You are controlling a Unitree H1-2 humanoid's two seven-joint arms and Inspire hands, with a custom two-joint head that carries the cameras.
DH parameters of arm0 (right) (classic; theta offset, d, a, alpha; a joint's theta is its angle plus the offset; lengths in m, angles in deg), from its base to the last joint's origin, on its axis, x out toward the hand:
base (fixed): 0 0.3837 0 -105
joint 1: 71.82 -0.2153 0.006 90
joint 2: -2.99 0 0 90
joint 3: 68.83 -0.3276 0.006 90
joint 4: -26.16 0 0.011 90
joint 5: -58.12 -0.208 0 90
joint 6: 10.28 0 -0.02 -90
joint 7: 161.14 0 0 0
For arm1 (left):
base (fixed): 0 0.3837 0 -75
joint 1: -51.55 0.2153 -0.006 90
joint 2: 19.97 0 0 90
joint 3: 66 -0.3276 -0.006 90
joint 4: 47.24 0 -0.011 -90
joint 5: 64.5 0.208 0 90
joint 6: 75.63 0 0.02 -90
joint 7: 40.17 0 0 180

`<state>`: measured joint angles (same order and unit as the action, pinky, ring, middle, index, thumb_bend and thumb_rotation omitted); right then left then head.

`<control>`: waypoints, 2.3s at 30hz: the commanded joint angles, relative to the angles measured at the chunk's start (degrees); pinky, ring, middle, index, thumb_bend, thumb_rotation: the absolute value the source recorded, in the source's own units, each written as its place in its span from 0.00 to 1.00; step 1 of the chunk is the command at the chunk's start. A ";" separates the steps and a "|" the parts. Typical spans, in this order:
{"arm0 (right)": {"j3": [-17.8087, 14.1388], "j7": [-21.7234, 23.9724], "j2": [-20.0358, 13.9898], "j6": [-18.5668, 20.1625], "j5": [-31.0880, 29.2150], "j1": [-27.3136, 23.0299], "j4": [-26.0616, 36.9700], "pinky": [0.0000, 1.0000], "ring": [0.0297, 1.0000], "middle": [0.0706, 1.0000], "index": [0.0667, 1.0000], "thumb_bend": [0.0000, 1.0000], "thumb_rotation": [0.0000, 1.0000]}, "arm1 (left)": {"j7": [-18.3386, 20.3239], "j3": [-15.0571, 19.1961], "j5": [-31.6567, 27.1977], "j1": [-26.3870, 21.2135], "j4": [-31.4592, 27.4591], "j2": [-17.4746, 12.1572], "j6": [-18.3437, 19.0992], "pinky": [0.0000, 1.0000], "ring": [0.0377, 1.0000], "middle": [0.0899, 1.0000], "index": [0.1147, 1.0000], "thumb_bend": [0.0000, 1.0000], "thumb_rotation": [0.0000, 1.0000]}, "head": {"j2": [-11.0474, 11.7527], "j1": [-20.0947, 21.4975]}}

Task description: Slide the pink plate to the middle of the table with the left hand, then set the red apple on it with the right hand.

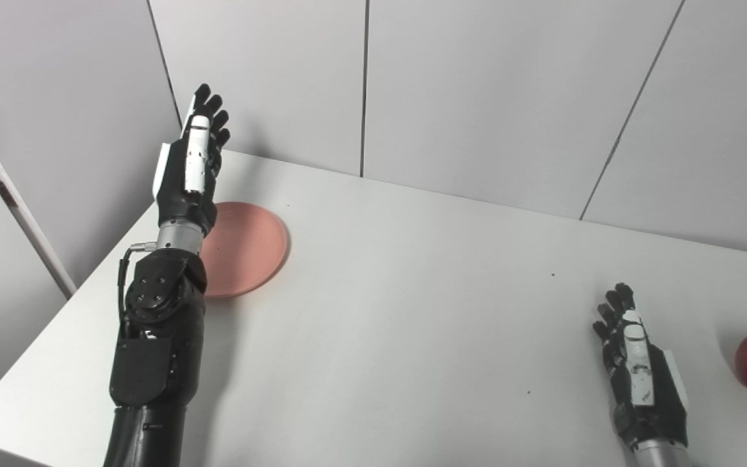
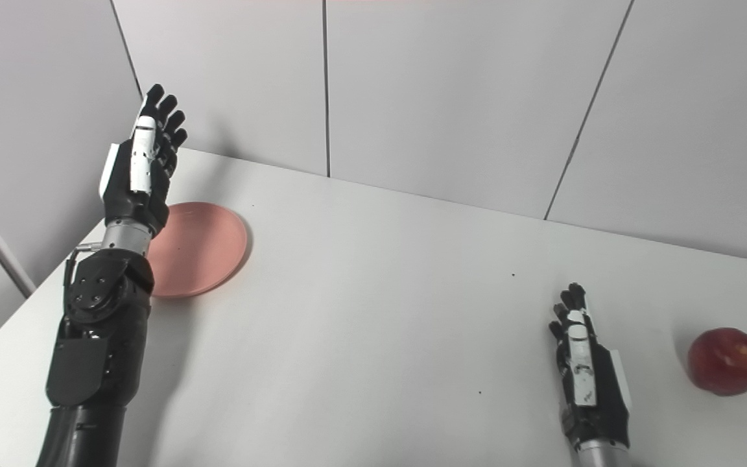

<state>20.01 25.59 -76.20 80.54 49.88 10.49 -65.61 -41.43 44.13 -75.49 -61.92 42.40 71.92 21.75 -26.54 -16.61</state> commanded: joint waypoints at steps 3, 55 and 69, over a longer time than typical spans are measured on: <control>-0.42 0.23 -0.35 -1.74 -0.17 -0.78 1.59 1.00 1.00 1.00 1.00 0.21 1.00 | -0.82 1.55 -1.54 -2.23 0.75 -1.77 -2.87 0.99 0.97 0.97 0.96 0.36 1.00 | -0.09 0.01; -1.14 0.69 -0.65 -1.87 -0.70 -1.08 1.62 1.00 1.00 1.00 1.00 0.18 1.00 | 0.30 8.62 -8.48 3.31 14.52 -8.69 -7.75 1.00 1.00 0.99 0.97 0.34 1.00 | -0.64 -0.94; -1.20 0.74 -0.59 -1.95 -0.71 -1.02 1.65 1.00 1.00 1.00 1.00 0.18 1.00 | 0.51 8.50 -8.84 3.64 20.14 -8.20 -10.58 0.99 0.97 0.97 0.96 0.33 1.00 | -0.68 -0.81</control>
<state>19.13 26.01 -76.45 80.53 49.56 10.50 -65.57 -41.51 52.64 -84.23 -57.04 62.97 65.13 14.09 -27.16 -17.40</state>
